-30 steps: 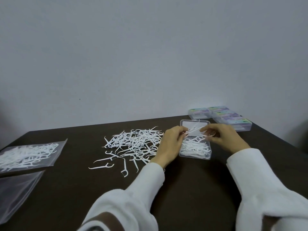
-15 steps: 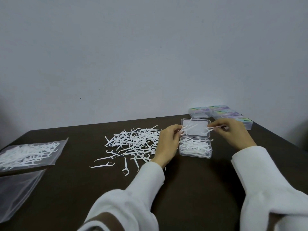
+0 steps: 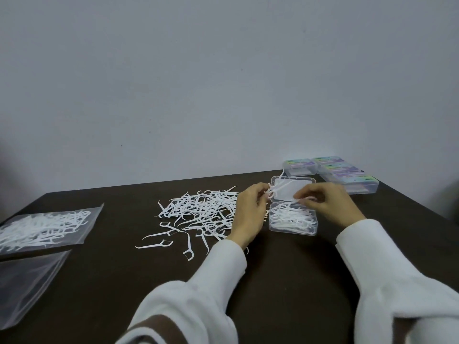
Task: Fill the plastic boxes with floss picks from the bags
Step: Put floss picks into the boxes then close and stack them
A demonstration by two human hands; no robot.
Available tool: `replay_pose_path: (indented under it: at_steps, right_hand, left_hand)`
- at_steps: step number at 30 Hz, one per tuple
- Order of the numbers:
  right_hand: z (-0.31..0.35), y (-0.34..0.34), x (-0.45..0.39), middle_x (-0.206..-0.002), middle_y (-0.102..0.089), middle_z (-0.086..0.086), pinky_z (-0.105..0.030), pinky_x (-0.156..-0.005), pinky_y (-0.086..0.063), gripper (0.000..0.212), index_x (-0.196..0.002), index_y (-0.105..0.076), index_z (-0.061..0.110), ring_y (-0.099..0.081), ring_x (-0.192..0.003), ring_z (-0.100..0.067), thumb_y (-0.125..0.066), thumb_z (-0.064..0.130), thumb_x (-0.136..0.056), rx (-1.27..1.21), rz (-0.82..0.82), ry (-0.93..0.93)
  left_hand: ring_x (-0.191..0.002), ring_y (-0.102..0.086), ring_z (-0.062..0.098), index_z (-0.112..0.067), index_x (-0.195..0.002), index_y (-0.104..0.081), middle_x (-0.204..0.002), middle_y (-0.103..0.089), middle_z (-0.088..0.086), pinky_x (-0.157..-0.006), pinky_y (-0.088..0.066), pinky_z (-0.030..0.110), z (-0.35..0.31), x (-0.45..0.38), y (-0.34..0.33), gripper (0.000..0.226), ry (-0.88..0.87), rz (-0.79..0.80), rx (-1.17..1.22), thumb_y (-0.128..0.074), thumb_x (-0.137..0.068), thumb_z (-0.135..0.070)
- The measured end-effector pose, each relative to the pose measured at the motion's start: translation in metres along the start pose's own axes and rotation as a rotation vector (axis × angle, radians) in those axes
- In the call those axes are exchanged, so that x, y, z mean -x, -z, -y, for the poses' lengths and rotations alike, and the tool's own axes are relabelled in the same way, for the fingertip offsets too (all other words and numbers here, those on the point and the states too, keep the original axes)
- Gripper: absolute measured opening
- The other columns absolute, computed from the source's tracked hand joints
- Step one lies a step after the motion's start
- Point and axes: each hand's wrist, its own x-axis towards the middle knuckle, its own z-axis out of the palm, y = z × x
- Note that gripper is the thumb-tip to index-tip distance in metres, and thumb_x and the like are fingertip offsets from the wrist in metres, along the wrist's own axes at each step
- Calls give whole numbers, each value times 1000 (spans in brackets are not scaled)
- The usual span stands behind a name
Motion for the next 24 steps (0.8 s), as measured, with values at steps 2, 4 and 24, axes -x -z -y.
replay_pose_path:
  at_steps: [2,4,24]
  right_hand:
    - [0,-2,0,-88,-67,7,-7,-71,-43,16,-87,-71,22,-61,-82,1,-69,7,-81,30,52,4]
    - [-3,2,1,-87,-67,8,-8,-69,-42,17,-86,-69,26,-59,-79,1,-70,11,-80,68,17,11]
    - [-12,3,1,-91,-68,4,-16,-79,-44,25,-83,-66,30,-60,-85,-6,-67,6,-82,142,125,-3]
  left_hand:
    - [-88,-56,6,-7,-110,-66,-105,-69,4,-70,-35,-1,0,0,0,21,-1,2,-6,-53,-94,-7]
    - [-88,-56,6,-7,-111,-66,-105,-68,4,-70,-34,-2,-1,0,0,22,5,1,-14,-53,-94,-6]
    - [-89,-59,9,-6,-112,-66,-106,-68,6,-75,-40,2,-5,3,3,22,-17,35,-7,-53,-93,-6]
